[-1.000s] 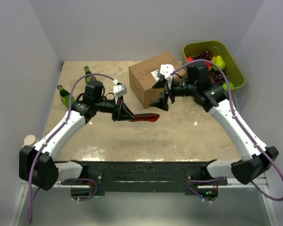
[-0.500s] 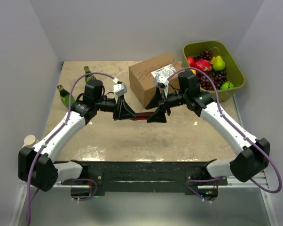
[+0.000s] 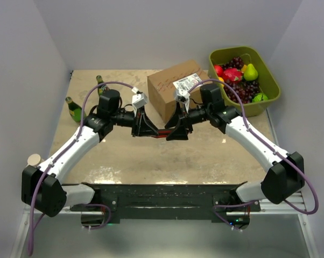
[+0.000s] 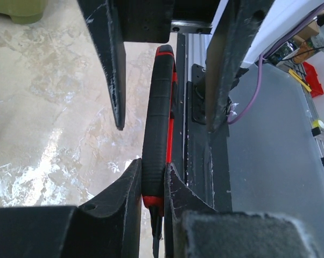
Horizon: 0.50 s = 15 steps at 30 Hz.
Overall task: Unpack the express box
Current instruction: Pick up the knife from the center of the board.
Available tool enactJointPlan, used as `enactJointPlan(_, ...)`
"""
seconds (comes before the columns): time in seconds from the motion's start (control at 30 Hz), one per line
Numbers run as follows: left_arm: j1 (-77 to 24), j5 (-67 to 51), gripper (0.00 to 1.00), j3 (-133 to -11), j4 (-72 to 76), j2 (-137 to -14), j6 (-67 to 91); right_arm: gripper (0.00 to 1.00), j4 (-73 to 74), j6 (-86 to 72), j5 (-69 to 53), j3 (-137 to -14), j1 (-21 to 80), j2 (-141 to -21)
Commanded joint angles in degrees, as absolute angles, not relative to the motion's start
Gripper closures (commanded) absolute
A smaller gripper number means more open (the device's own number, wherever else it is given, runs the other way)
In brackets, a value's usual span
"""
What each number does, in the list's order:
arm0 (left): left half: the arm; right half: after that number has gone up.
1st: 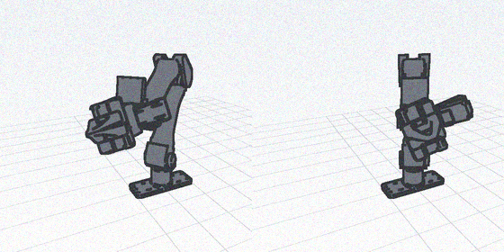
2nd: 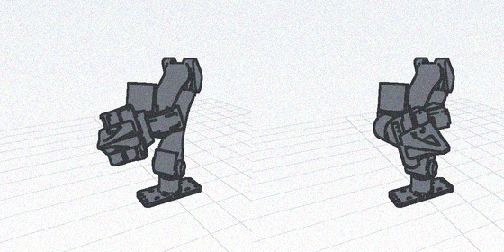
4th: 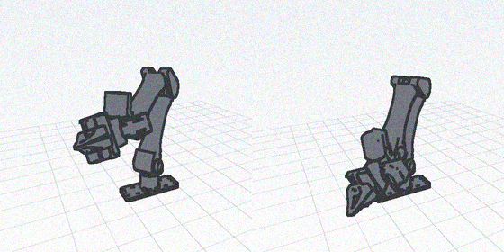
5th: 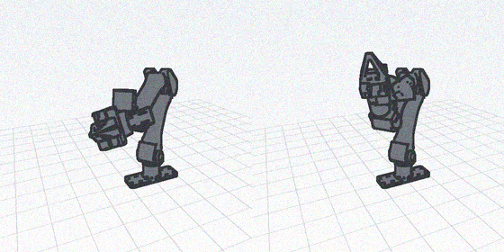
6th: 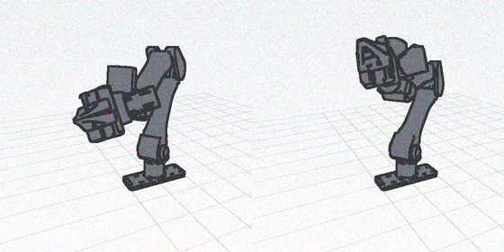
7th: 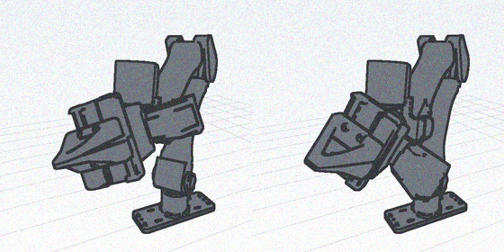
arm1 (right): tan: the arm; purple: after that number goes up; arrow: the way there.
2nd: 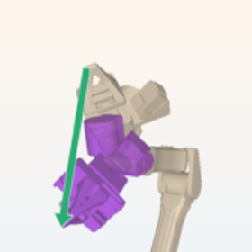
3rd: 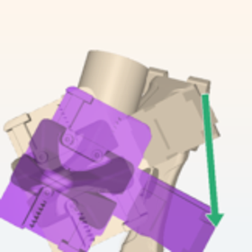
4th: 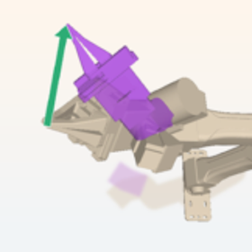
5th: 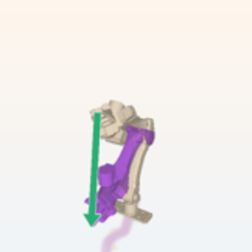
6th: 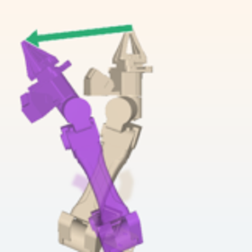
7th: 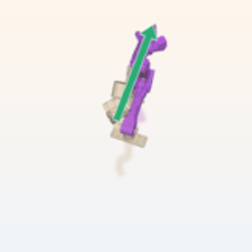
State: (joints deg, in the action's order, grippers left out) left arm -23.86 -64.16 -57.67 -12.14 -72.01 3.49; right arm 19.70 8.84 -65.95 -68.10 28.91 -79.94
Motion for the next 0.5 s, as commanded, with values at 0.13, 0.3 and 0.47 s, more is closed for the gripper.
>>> enactJointPlan(0.13, -24.3, -65.8, 1.00, -63.5, -16.8, -70.9, 1.1, 0.29, 23.7, 11.1, -68.5, -69.1, 28.7, -78.8)
enactJointPlan(0.3, -24.3, -65.9, 1.00, -62.7, -15.2, -70.9, 1.8, 0.39, 30.1, 15.8, -69.3, -71.9, 28.7, -80.8)
enactJointPlan(0.47, -24.2, -65.6, 1.00, -61.8, -15.0, -70.4, 1.2, 0.45, 35.8, 21.1, -68.8, -74.1, 28.7, -81.5)
